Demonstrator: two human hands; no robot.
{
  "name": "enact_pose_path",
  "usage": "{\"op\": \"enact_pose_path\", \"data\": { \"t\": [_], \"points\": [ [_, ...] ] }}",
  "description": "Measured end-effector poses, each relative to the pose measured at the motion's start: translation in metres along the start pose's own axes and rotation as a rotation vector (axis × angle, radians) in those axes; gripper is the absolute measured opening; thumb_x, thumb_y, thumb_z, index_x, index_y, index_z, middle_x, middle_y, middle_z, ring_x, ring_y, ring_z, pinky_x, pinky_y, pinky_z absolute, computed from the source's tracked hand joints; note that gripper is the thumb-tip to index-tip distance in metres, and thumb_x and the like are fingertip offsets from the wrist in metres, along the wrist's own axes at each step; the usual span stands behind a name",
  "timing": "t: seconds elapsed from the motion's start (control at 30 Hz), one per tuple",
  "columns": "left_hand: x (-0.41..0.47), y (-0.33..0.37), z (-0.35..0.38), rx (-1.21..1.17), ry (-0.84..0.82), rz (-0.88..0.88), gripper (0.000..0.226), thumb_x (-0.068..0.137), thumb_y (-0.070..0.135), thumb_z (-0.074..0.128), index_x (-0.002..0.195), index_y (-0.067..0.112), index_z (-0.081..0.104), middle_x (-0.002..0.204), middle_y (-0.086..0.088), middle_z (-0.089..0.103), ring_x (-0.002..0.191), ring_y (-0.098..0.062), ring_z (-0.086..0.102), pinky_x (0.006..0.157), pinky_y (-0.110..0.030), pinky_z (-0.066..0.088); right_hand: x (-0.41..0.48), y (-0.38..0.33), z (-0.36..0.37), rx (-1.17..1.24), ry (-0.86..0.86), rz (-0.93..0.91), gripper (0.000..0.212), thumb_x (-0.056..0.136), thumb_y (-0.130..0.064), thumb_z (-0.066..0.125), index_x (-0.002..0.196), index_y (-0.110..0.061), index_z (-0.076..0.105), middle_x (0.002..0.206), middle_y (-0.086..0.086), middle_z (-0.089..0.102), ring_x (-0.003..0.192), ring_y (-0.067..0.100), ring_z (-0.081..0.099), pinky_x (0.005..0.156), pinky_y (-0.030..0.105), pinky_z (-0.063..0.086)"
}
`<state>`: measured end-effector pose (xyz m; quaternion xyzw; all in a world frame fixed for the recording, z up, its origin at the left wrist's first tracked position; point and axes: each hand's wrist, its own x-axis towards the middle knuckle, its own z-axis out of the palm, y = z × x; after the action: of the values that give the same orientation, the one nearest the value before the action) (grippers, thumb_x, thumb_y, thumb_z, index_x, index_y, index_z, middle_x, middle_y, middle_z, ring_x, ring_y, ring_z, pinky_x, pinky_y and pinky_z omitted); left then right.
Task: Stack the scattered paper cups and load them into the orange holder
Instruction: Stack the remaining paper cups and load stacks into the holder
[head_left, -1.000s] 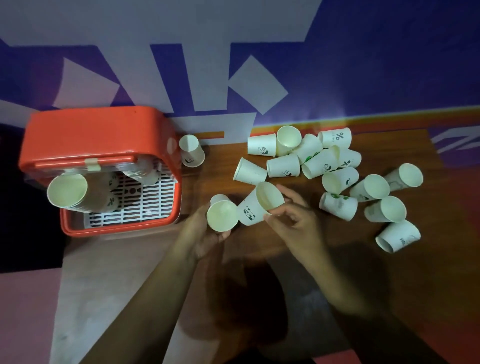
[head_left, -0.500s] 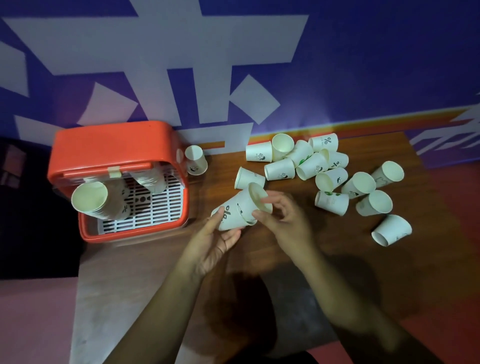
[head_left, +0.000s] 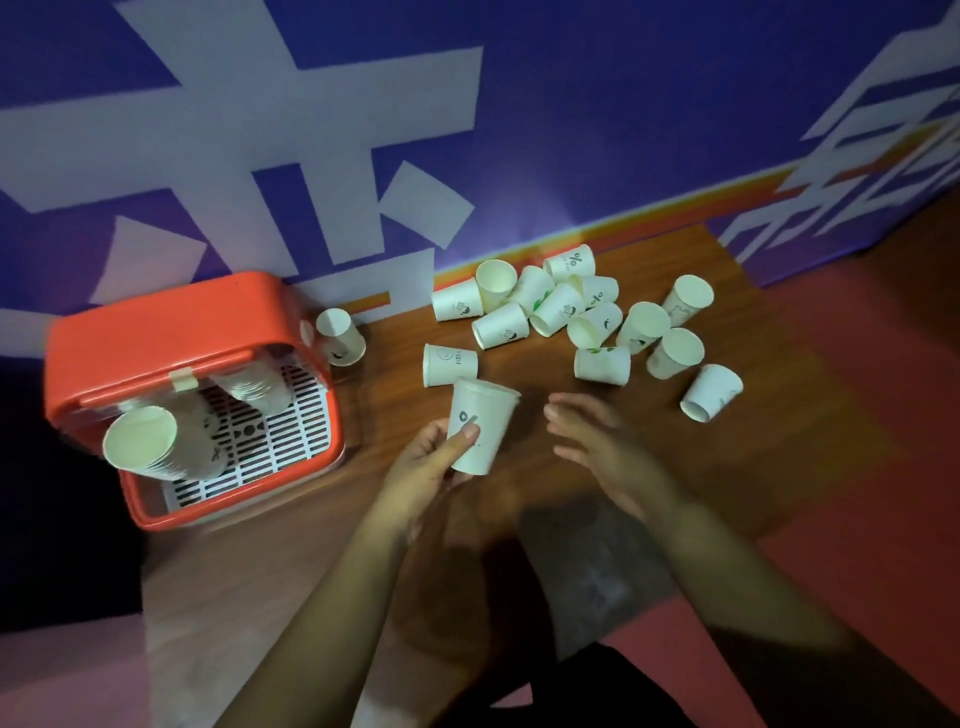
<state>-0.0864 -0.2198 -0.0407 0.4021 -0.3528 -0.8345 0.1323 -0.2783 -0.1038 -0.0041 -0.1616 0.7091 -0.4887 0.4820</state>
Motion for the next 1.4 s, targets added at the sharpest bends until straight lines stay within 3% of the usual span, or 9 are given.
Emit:
{"op": "enact_pose_path", "data": {
  "t": [0.2,0.3,0.43,0.6,0.77,0.97,1.17,1.3,1.4],
  "points": [
    [0.019,-0.009,0.048,0.2,0.083,0.072,0.052,0.077,0.038,0.089,0.117,0.017,0.065,0.118,-0.013,0.076,0.097,-0.021,0.075,0.087,-0.038,0.06,0.031,0.034,-0.124,-0.153,0.343,0.113,0.023,0.092,-0.032,0.066,0.111,-0.02,0.059,0.115,0.007,0.065,0.107,0.023,0.063,0.099,0.046,0.052],
    [0.035,-0.017,0.084,0.285,0.095,0.044,0.039,0.084,0.036,0.084,0.116,0.025,0.063,0.12,-0.006,0.074,0.11,-0.026,0.073,0.1,-0.046,0.059,0.064,0.047,-0.189,-0.28,0.555,0.15,0.041,0.088,-0.031,0.068,0.122,-0.009,0.058,0.128,0.018,0.061,0.115,0.035,0.059,0.1,0.041,0.048],
    [0.058,-0.03,0.147,0.33,0.14,0.035,0.025,0.09,0.035,0.078,0.108,0.029,0.061,0.117,-0.002,0.071,0.11,-0.024,0.071,0.093,-0.038,0.058,0.106,0.049,-0.25,-0.378,0.682,0.164,0.076,0.085,-0.047,0.065,0.142,-0.003,0.041,0.143,0.019,0.05,0.129,0.037,0.049,0.106,0.041,0.039],
    [0.091,-0.054,0.211,0.365,0.166,0.028,0.052,0.073,0.049,0.082,0.114,0.022,0.063,0.12,-0.007,0.074,0.105,-0.02,0.072,0.085,-0.034,0.058,0.164,0.059,-0.288,-0.489,0.532,0.218,0.083,0.082,-0.055,0.068,0.146,-0.012,0.039,0.144,0.017,0.051,0.128,0.038,0.051,0.104,0.043,0.045],
    [0.1,-0.078,0.227,0.347,0.244,-0.032,0.034,0.091,0.036,0.076,0.117,0.021,0.062,0.119,-0.005,0.074,0.111,-0.023,0.072,0.101,-0.044,0.056,0.167,0.076,-0.287,-0.654,0.414,0.208,0.059,0.091,-0.042,0.063,0.138,-0.009,0.05,0.138,0.018,0.054,0.125,0.038,0.051,0.101,0.043,0.046],
    [0.102,-0.094,0.21,0.384,0.338,-0.061,0.042,0.084,0.034,0.086,0.115,0.015,0.065,0.114,-0.012,0.075,0.1,-0.023,0.074,0.092,-0.04,0.061,0.118,0.066,-0.269,-0.467,0.313,0.01,0.037,0.101,-0.032,0.048,0.118,-0.002,0.064,0.114,0.009,0.065,0.105,0.023,0.061,0.079,0.03,0.047],
    [0.102,-0.103,0.184,0.536,0.358,-0.032,0.05,0.081,0.028,0.088,0.12,0.023,0.058,0.122,-0.002,0.066,0.112,-0.019,0.064,0.076,-0.024,0.051,0.088,0.026,-0.24,-0.233,0.14,-0.185,0.021,0.094,-0.03,0.062,0.086,-0.011,0.069,0.079,0.004,0.064,0.076,0.012,0.06,0.067,0.028,0.045],
    [0.098,-0.1,0.179,0.596,0.309,0.062,0.048,0.08,0.02,0.089,0.12,0.022,0.062,0.118,0.0,0.069,0.108,-0.017,0.064,0.079,-0.022,0.051,0.089,0.021,-0.217,-0.239,-0.053,-0.248,0.013,0.087,-0.02,0.073,0.096,-0.01,0.074,0.102,0.008,0.069,0.094,0.017,0.065,0.07,0.014,0.049],
    [0.098,-0.096,0.175,0.593,0.3,0.104,0.053,0.078,0.02,0.091,0.122,0.025,0.063,0.122,0.001,0.07,0.11,-0.016,0.065,0.082,-0.021,0.052,0.088,0.021,-0.203,-0.178,-0.235,-0.188,0.041,0.082,-0.015,0.078,0.121,-0.022,0.066,0.118,0.0,0.067,0.108,0.011,0.062,0.079,0.01,0.049]
  ]
}}
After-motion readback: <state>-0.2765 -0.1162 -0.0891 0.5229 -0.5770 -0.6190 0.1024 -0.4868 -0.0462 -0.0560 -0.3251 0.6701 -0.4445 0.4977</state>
